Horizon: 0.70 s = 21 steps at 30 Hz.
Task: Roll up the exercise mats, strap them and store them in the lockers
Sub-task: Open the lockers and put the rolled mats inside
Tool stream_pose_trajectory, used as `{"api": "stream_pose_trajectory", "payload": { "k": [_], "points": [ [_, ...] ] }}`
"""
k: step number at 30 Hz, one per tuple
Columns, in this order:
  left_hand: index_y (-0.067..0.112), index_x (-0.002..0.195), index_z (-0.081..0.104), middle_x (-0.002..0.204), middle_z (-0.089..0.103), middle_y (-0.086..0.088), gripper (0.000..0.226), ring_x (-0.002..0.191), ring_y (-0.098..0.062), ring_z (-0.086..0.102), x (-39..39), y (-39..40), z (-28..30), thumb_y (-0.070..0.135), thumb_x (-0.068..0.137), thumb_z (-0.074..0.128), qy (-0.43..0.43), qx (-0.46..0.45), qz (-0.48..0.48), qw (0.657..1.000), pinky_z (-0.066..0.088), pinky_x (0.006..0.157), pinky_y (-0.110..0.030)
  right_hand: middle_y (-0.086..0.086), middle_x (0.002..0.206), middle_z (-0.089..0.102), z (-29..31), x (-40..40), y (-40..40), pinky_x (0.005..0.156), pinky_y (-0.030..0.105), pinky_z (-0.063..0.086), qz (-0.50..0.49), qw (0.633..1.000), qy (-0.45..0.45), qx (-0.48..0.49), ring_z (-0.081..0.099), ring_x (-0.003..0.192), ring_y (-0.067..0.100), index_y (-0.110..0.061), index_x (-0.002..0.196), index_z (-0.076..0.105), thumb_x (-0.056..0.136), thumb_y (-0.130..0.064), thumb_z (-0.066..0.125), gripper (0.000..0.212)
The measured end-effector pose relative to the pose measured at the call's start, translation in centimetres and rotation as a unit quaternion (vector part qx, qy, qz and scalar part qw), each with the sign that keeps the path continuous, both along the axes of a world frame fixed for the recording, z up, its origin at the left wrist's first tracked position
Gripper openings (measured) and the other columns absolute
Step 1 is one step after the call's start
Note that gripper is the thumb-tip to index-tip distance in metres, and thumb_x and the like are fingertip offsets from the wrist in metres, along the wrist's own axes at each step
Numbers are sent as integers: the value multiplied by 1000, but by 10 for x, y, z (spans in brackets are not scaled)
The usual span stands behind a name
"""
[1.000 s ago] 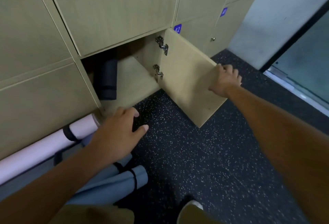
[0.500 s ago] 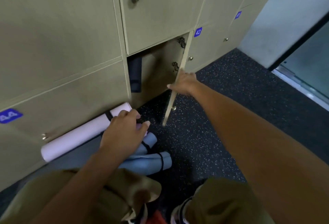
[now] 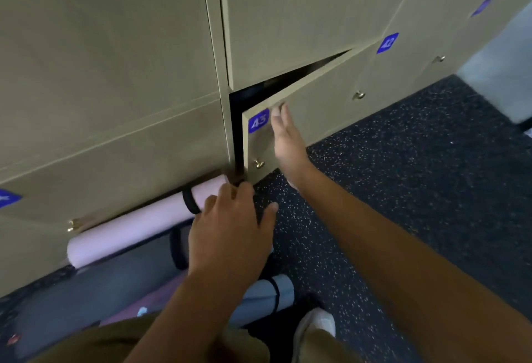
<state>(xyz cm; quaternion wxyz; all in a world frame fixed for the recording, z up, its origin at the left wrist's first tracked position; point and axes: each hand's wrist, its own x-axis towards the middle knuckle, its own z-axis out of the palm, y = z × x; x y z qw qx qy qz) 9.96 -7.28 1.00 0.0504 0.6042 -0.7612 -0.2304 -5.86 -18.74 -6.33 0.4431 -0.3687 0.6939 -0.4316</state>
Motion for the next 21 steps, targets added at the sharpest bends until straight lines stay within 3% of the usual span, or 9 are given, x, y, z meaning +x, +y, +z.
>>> {"api": "stream_pose_trajectory", "payload": {
  "k": [5, 8, 11, 13, 15, 17, 21],
  "points": [
    [25, 128, 58, 132, 56, 3, 44, 121, -21, 53, 1, -34, -5, 55, 97, 48, 13, 32, 34, 999, 43, 95, -35, -6, 171, 9, -11, -2, -31, 126, 34, 11, 52, 998, -40, -23, 13, 156, 15, -26, 163, 8, 106, -60, 21, 68],
    [21, 127, 60, 129, 58, -2, 39, 115, -26, 57, 6, -32, -8, 47, 98, 57, 26, 58, 32, 997, 46, 93, -37, -2, 171, 12, -2, -9, -45, 125, 49, 23, 74, 997, -23, 11, 22, 155, 22, -27, 164, 10, 107, -59, 25, 67],
    [19, 114, 66, 117, 62, -4, 28, 104, -30, 61, 12, -16, -6, 41, 99, 59, 37, 28, 8, 999, 52, 84, -41, -1, 168, 22, 21, -19, -40, 123, 51, 27, 104, 994, -12, 38, 28, 152, 22, -30, 163, 17, 104, -63, 32, 69],
    [23, 108, 66, 114, 59, 1, 28, 103, -25, 60, 17, -8, 0, 45, 100, 51, 33, 9, -15, 999, 53, 84, -39, -3, 168, 21, 38, -21, -33, 124, 51, 25, 143, 988, 20, 59, 29, 151, 23, -32, 163, 16, 101, -67, 36, 73],
    [28, 119, 60, 122, 53, 8, 28, 111, -14, 54, 26, 0, 6, 47, 102, 48, 29, 19, -21, 999, 46, 90, -30, -3, 168, 22, 61, -20, -25, 123, 51, 26, 175, 980, 50, 83, 33, 150, 28, -31, 162, 19, 100, -67, 40, 75],
    [30, 129, 54, 129, 50, 10, 33, 116, -11, 51, 36, 9, 17, 49, 103, 47, 16, 15, -38, 999, 43, 92, -26, 1, 165, 32, 89, -17, -11, 121, 48, 31, 199, 974, 75, 77, 39, 146, 28, -22, 159, 32, 103, -58, 45, 68],
    [31, 131, 54, 131, 53, 7, 36, 122, -16, 53, 64, 44, 59, 51, 102, 48, -18, -40, -62, 997, 44, 97, -33, 12, 149, 53, 149, 0, 52, 114, 45, 41, 217, 962, 159, 53, 56, 130, 27, 0, 140, 52, 104, -45, 53, 57]
  ]
}}
